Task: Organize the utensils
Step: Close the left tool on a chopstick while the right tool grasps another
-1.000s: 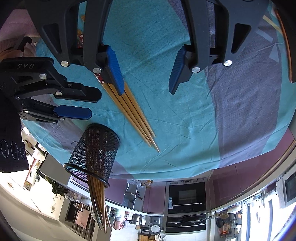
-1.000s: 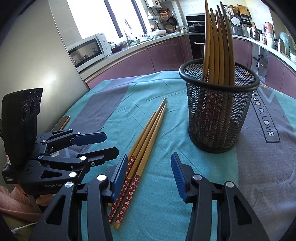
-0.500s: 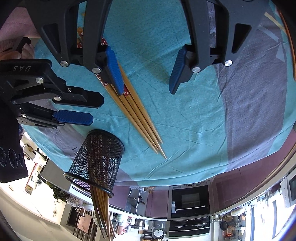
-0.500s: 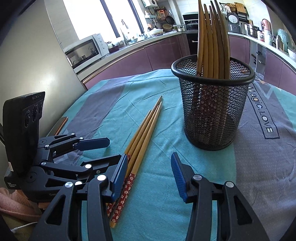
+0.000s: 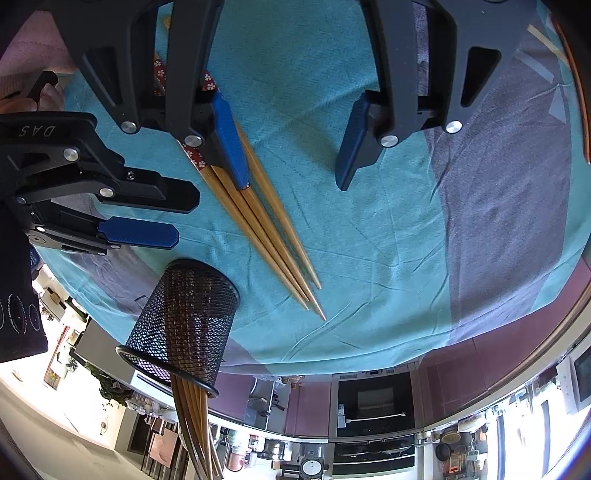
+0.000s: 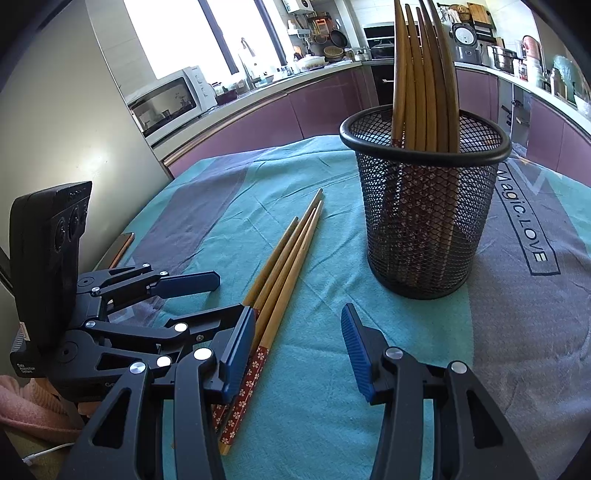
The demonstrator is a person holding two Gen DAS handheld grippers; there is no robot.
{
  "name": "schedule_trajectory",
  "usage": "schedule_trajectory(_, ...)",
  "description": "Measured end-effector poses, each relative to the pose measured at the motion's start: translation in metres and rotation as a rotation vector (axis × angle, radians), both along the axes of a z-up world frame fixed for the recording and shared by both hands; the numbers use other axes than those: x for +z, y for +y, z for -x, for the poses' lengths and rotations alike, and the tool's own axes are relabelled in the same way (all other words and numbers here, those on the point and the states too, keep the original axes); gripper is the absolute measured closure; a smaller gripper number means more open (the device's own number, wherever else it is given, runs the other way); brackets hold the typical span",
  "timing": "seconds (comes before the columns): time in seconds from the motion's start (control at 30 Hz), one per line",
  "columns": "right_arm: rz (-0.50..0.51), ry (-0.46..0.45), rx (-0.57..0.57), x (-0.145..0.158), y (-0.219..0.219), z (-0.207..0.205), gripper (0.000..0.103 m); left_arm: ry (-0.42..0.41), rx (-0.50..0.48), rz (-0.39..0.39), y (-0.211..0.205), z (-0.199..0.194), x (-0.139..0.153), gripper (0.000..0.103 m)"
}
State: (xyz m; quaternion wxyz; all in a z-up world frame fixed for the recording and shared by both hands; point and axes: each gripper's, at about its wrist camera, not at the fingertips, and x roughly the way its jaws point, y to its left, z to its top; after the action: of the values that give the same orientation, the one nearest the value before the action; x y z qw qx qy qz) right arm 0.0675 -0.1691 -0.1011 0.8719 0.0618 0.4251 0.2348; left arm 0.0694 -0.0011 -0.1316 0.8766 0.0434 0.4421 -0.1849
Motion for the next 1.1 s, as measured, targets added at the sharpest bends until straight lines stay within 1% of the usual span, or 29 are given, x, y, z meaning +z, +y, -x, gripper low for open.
schedule_trajectory(0.1,0.005,0.002,0.003,0.000,0.001,0.000,0.057,-0.002,0.000,-0.003,-0.002,-0.001,0.000,0.056)
schedule_trajectory(0.37,0.039,-0.005,0.018,0.000,0.011,-0.001,0.057,0.005,0.009,0.010,0.008,-0.004,-0.001,0.069)
schedule_trajectory(0.47,0.051,-0.005,0.020,0.000,0.014,-0.001,0.059,0.006,0.009,0.011,0.010,-0.004,-0.002,0.072)
schedule_trajectory(0.6,0.073,-0.004,0.029,-0.001,0.018,-0.001,0.062,0.005,0.006,0.009,0.009,-0.007,-0.002,0.074)
schedule_trajectory(0.7,0.085,0.005,0.030,-0.003,0.019,-0.003,0.066,0.006,0.007,0.012,0.010,-0.007,-0.003,0.076)
schedule_trajectory(0.9,0.103,0.005,0.028,-0.004,0.019,-0.004,0.070,0.007,0.006,0.015,0.012,-0.009,-0.002,0.079)
schedule_trajectory(0.93,0.106,0.005,0.024,-0.005,0.019,-0.004,0.072,0.007,0.006,0.015,0.011,-0.008,-0.003,0.079)
schedule_trajectory(1.0,0.115,0.006,0.022,-0.005,0.019,-0.004,0.074,0.008,0.005,0.016,0.011,-0.008,-0.003,0.082)
schedule_trajectory(1.03,0.121,0.007,0.022,-0.005,0.020,-0.004,0.075,0.010,0.003,0.017,0.011,-0.009,-0.003,0.085)
schedule_trajectory(1.1,0.131,0.008,0.021,-0.005,0.020,-0.004,0.076,0.009,-0.001,0.015,0.010,-0.008,-0.003,0.086)
